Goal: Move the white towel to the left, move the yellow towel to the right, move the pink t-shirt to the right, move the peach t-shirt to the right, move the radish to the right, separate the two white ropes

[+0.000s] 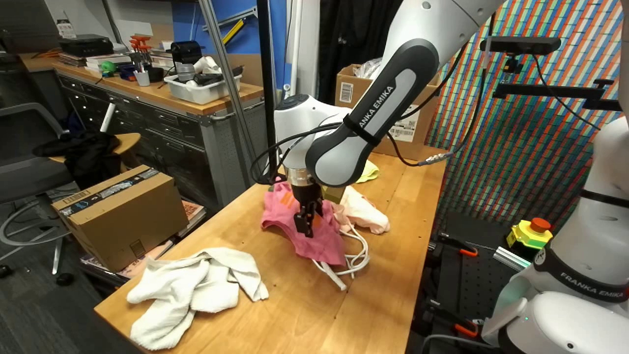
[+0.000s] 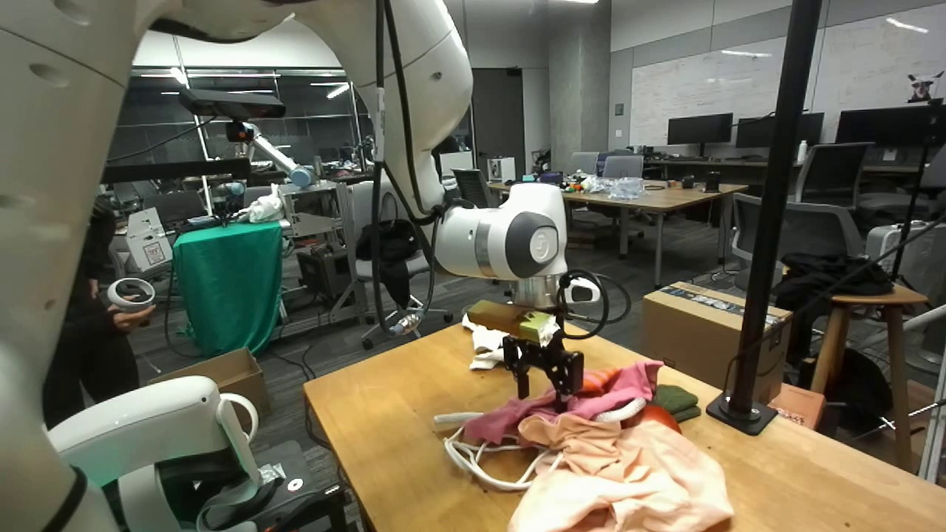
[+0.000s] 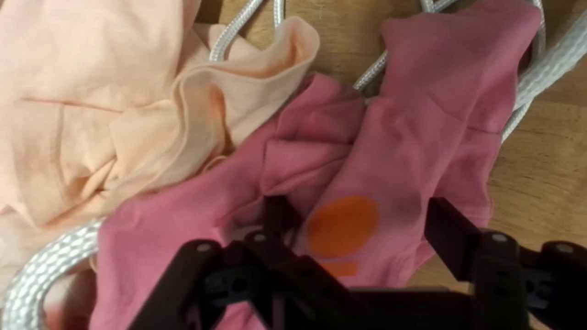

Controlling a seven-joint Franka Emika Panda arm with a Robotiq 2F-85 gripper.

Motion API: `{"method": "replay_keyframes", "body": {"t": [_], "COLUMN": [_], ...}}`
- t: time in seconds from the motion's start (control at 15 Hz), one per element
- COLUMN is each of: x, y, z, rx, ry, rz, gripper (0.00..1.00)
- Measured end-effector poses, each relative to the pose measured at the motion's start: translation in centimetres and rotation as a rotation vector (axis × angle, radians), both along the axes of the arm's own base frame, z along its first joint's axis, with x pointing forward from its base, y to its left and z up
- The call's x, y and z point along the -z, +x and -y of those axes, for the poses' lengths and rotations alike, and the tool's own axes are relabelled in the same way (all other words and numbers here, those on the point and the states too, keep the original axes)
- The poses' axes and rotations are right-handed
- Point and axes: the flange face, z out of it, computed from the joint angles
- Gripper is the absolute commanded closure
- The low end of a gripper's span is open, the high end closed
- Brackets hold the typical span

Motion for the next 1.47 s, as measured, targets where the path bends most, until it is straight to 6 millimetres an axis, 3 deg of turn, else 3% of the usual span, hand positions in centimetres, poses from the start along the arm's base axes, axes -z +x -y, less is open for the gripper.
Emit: {"method": "replay_keyframes", "body": {"t": [0.33,0.47,0.87,1.13,1.47], "x": [0.0,-0.1,-2.2,-7.3,-14.5], "y": [0.2,0.2,0.8,1.3,0.6], "z": [0.8,1.0,1.7,2.6,4.7], "rx": [0.010,0.014,0.042,0.105,0.209], "ry": [-0.006,-0.007,-0.040,-0.104,-0.181], "rz": [0.002,0.002,0.054,0.177,0.358], "gripper": [0.89,0.99,0.97,0.97,0.97]}}
